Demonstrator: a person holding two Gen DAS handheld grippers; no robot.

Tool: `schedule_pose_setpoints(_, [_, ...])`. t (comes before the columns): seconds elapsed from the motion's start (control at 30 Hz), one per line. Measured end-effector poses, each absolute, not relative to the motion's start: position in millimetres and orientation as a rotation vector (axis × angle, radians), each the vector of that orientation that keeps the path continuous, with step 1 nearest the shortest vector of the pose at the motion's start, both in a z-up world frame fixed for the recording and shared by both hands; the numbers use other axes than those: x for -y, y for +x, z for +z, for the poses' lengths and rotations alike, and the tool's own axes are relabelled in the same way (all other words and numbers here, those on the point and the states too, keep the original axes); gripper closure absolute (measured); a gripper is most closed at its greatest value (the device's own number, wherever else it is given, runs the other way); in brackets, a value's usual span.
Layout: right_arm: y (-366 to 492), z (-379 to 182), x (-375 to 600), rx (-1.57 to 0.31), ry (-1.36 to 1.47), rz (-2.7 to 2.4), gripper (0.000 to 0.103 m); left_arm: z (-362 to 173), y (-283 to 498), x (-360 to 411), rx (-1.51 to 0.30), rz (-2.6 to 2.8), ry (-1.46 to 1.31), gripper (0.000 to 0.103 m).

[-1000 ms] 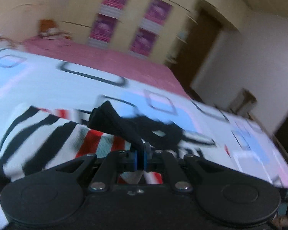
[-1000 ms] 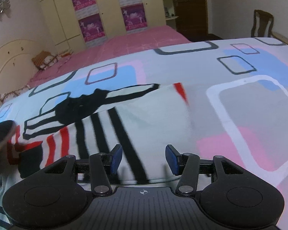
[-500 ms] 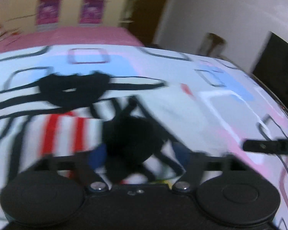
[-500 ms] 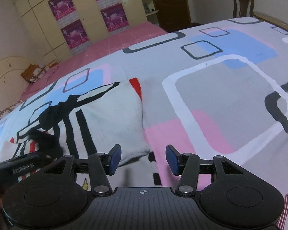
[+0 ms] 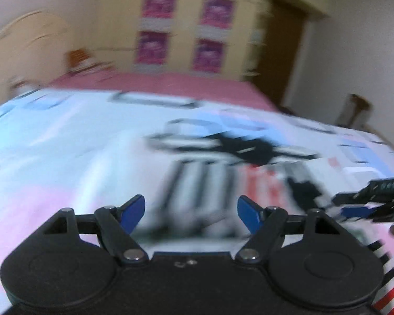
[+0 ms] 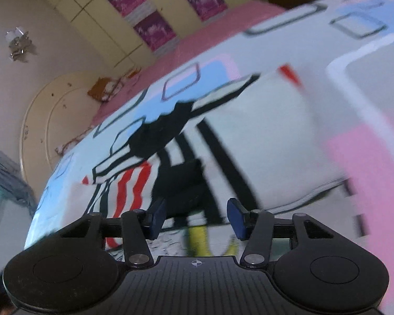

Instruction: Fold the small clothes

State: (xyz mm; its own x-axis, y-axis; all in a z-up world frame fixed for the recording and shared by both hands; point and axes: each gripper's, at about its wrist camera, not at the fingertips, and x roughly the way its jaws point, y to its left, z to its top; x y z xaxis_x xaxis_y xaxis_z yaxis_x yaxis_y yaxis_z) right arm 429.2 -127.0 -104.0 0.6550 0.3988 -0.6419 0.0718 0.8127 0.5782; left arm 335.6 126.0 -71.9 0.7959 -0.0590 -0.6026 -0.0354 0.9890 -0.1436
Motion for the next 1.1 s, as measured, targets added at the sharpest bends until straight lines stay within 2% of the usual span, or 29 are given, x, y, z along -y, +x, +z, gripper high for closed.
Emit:
schedule_pose_setpoints(0.07, [437.5,-111.1,119.2,-0.868,0.626,0.206,0.051,-79.3,328.1,-151.7,-0.695,0.047,-0.178,0.028])
schedule_pose_setpoints(0.13, [444.2,-115.6,112.9,-0.873,0.614,0.185,0.051,-89.2,332.3,-164.4,-0.752,0.065,-0.188,0.033])
schedule_pose_setpoints(0.27, [458.7,-115.4,96.4,-0.848,0.499,0.156,0.051,-104.9,360.4,-168.9,-0.804,0.038,-0.181,0.055])
schedule_pose_setpoints(0.33, [464.1,-116.9,83.3,-0.834,0.415,0.162,0.053,-108.7,376.4,-166.5,-0.825,0.042,-0.13,0.054])
schedule_pose_setpoints(0.37, [466.0,-118.1,76.8,-0.836,0.381,0.17,0.07,-111.3,380.2,-165.7,-0.819,0.038,-0.096,0.054])
schedule_pose_setpoints(0.43, [470.1,-120.2,65.2,-0.845,0.311,0.201,0.089,-110.2,383.1,-171.0,-0.811,0.033,-0.095,0.061])
schedule_pose_setpoints(0.47, [471.5,-119.2,62.4,-0.849,0.289,0.22,0.091,-107.7,384.2,-174.1,-0.799,0.041,-0.105,0.074])
schedule_pose_setpoints(0.57, [466.5,-98.9,63.0,-0.792,0.225,0.246,0.092,-109.4,387.5,-177.6,-0.786,0.016,-0.128,0.081])
schedule_pose_setpoints(0.7, [449.1,-65.0,83.2,-0.631,0.199,0.178,0.092,-119.2,385.1,-176.5,-0.769,0.001,-0.119,0.081])
schedule_pose_setpoints(0.8, [458.0,-95.4,86.1,-0.77,0.119,0.166,0.092,-118.7,382.3,-176.9,-0.772,-0.005,-0.116,0.082])
schedule_pose_setpoints(1.1, [449.0,-108.4,78.5,-0.773,0.09,0.151,0.092,-117.0,387.2,-180.3,-0.805,-0.035,-0.104,0.082])
